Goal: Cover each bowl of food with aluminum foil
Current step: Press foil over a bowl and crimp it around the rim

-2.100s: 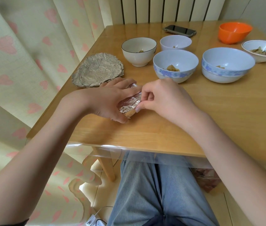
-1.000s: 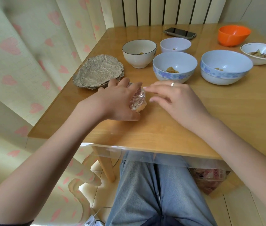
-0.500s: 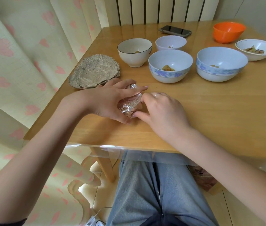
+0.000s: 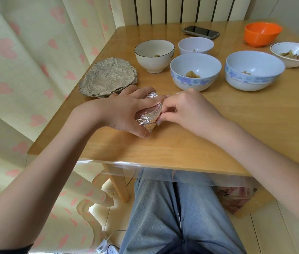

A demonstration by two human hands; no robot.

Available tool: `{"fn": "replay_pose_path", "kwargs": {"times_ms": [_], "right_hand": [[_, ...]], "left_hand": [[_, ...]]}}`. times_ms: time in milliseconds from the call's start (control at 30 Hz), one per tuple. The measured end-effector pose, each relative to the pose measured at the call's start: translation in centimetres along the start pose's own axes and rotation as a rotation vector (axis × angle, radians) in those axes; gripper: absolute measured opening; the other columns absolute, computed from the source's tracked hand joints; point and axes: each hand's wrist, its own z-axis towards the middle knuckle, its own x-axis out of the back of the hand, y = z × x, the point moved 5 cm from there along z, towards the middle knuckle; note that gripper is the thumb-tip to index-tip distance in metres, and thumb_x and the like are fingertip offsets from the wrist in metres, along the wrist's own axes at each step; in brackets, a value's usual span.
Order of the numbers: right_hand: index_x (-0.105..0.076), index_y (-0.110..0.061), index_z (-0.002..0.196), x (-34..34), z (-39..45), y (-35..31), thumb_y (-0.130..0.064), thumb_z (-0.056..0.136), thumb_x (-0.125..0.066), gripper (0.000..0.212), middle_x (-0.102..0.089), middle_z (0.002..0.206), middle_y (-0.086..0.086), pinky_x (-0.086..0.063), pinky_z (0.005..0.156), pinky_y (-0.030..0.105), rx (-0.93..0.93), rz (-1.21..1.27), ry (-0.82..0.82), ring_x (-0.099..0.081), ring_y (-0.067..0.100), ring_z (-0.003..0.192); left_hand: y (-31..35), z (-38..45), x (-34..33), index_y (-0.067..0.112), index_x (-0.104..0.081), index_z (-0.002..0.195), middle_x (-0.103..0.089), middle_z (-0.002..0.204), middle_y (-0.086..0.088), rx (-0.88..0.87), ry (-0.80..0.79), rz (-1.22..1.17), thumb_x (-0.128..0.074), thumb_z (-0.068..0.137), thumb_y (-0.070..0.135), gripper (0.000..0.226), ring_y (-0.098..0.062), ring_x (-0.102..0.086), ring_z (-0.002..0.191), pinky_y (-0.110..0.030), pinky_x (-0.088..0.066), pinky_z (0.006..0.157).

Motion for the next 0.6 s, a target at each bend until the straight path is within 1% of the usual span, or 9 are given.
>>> {"fn": "replay_pose_path", "kwargs": {"times_ms": [67, 133, 167, 200, 267, 367, 433, 533, 600], "right_hand": [[-0.068, -0.016, 0.068, 0.7, 0.6, -0.1, -0.041, 0.073, -0.075, 0.027, -0.06, 0.068, -0.001, -0.038, 0.063, 0.033, 0.009, -0.096, -0.061, -0.048, 0.016, 0.073], [-0.051, -0.023, 0.055, 1.6, 1.5, -0.4, -0.054, 0.071, -0.071, 0.04, -0.046, 0.058, -0.006, -0.032, 0.06, 0.031, 0.03, -0.324, -0.086, -0.044, 0.019, 0.071], [-0.044, -0.024, 0.052, 1.9, 1.9, -0.7, -0.059, 0.07, -0.069, 0.046, -0.04, 0.055, -0.008, -0.03, 0.059, 0.03, 0.048, -0.414, -0.09, -0.043, 0.021, 0.07], [-0.041, -0.024, 0.051, 2.1, 2.2, -0.9, -0.061, 0.069, -0.069, 0.049, -0.037, 0.054, -0.009, -0.029, 0.058, 0.03, 0.063, -0.449, -0.093, -0.043, 0.022, 0.069], [-0.047, -0.023, 0.053, 2.1, 2.3, -0.9, -0.061, 0.069, -0.069, 0.046, -0.039, 0.053, -0.009, -0.03, 0.057, 0.03, 0.097, -0.432, -0.104, -0.043, 0.019, 0.066], [-0.063, -0.024, 0.066, 2.0, 1.7, -0.5, -0.063, 0.066, -0.07, 0.04, -0.049, 0.057, -0.014, -0.035, 0.057, 0.029, 0.139, -0.338, -0.139, -0.044, 0.007, 0.061], [-0.068, -0.027, 0.073, 2.3, 1.5, -0.5, -0.062, 0.065, -0.071, 0.037, -0.05, 0.057, -0.017, -0.035, 0.057, 0.025, 0.146, -0.285, -0.124, -0.045, 0.002, 0.06], [-0.069, -0.025, 0.076, 2.6, 1.9, -0.8, -0.062, 0.07, -0.068, 0.037, -0.052, 0.06, -0.013, -0.035, 0.059, 0.03, 0.16, -0.321, -0.069, -0.042, 0.009, 0.064], [-0.068, -0.025, 0.079, 2.3, 1.9, -1.1, -0.061, 0.074, -0.064, 0.036, -0.059, 0.071, -0.009, -0.032, 0.059, 0.031, 0.182, -0.372, -0.068, -0.044, 0.012, 0.071]], "left_hand": [[0.1, -0.1, 0.0, 0.061, -0.01, 0.143, -0.002, 0.156, 0.019, 0.007, 0.002, 0.005, -0.052, 0.051, 0.072, 0.102, -0.013, -0.001, 0.143, -0.053, -0.022, 0.115], [0.2, -0.2, 0.0, 0.055, -0.011, 0.148, 0.0, 0.158, 0.017, 0.025, -0.003, 0.01, -0.054, 0.056, 0.066, 0.102, -0.013, 0.001, 0.144, -0.052, -0.019, 0.116], [0.3, -0.2, 0.1, 0.053, -0.011, 0.149, 0.001, 0.159, 0.016, 0.032, -0.005, 0.012, -0.054, 0.056, 0.065, 0.103, -0.013, 0.001, 0.144, -0.052, -0.019, 0.117], [0.3, -0.3, 0.1, 0.052, -0.011, 0.149, 0.001, 0.159, 0.016, 0.038, -0.008, 0.012, -0.054, 0.057, 0.065, 0.103, -0.013, 0.001, 0.145, -0.052, -0.019, 0.117], [0.4, -0.4, 0.2, 0.052, -0.012, 0.149, 0.001, 0.159, 0.017, 0.045, -0.013, 0.005, -0.054, 0.057, 0.064, 0.102, -0.013, 0.002, 0.144, -0.052, -0.019, 0.116], [0.5, -0.4, 0.3, 0.053, -0.016, 0.147, -0.001, 0.157, 0.019, 0.027, -0.001, 0.001, -0.053, 0.058, 0.065, 0.097, -0.012, -0.001, 0.143, -0.052, -0.021, 0.115], [0.5, -0.3, 0.3, 0.054, -0.02, 0.145, -0.004, 0.155, 0.019, 0.017, 0.008, 0.003, -0.053, 0.058, 0.066, 0.094, -0.012, -0.003, 0.142, -0.053, -0.023, 0.114], [0.6, -0.3, 0.2, 0.055, -0.029, 0.14, -0.007, 0.154, 0.019, 0.012, 0.017, -0.004, -0.056, 0.06, 0.064, 0.085, -0.013, -0.004, 0.142, -0.054, -0.024, 0.112], [0.7, -0.4, 0.3, 0.054, -0.031, 0.139, -0.007, 0.154, 0.018, 0.017, 0.022, 0.007, -0.065, 0.067, 0.063, 0.08, -0.012, -0.004, 0.142, -0.053, -0.024, 0.112]]}}
